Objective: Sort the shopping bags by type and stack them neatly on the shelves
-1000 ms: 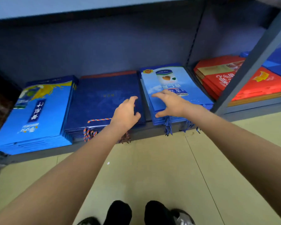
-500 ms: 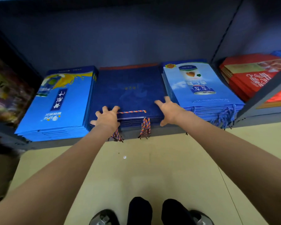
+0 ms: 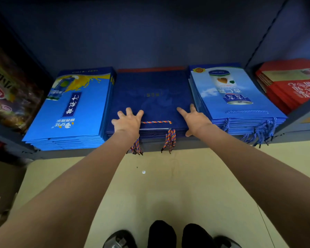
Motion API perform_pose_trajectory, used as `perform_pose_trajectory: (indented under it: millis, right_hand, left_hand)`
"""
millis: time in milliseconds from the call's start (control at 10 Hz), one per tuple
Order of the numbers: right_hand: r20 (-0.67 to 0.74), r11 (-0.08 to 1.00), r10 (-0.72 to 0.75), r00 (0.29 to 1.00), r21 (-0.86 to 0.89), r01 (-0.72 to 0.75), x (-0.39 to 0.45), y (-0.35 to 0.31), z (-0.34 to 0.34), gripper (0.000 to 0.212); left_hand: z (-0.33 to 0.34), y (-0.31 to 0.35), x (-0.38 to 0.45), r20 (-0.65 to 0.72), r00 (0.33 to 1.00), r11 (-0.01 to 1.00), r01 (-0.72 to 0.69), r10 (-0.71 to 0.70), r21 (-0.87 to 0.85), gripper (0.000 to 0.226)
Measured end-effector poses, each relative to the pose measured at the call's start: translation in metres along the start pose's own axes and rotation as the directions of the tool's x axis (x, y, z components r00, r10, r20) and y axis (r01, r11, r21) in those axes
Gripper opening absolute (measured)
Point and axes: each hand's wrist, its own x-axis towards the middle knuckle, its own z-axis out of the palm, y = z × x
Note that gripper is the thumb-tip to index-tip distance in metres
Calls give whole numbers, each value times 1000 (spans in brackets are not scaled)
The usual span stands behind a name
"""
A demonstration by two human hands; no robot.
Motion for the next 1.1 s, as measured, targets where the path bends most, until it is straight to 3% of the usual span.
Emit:
perform_pose_trajectory:
  millis: [300, 500, 600, 800, 900, 1000, 1100]
  right_hand:
    - [68, 999, -27, 997, 21, 26, 3, 3, -6, 108]
    - [34, 996, -22, 999, -89, 25, 2, -6, 0, 129]
    - [-6, 997, -6, 1000, -81, 6, 5, -11, 11, 129]
    - [6, 998, 20, 1000, -57, -20, 8, -12, 13, 126]
    - [12, 995, 42, 999, -93, -41, 2, -13, 6, 122]
    - [-27, 992, 21, 999, -121, -24, -11, -14, -9, 105]
    - [-115, 998, -66, 991, -25, 64, -47, -6, -27, 81]
  left_hand:
    - [-6, -1, 2, 37, 999, 1000, 0, 0, 3, 86]
    - [1, -2, 3, 49, 997, 987, -73, 66, 146, 121]
    - [16, -5, 6, -22, 996, 973, -76, 83, 219, 120]
    - [15, -4, 8, -22, 996, 972, -82, 89, 220, 115]
    - [10, -8, 4, -22, 994, 977, -104, 110, 186, 112]
    - [2, -10, -15, -64, 987, 981, -141, 150, 130, 104]
    - [-7, -10, -46, -130, 964, 971, -238, 231, -38, 89]
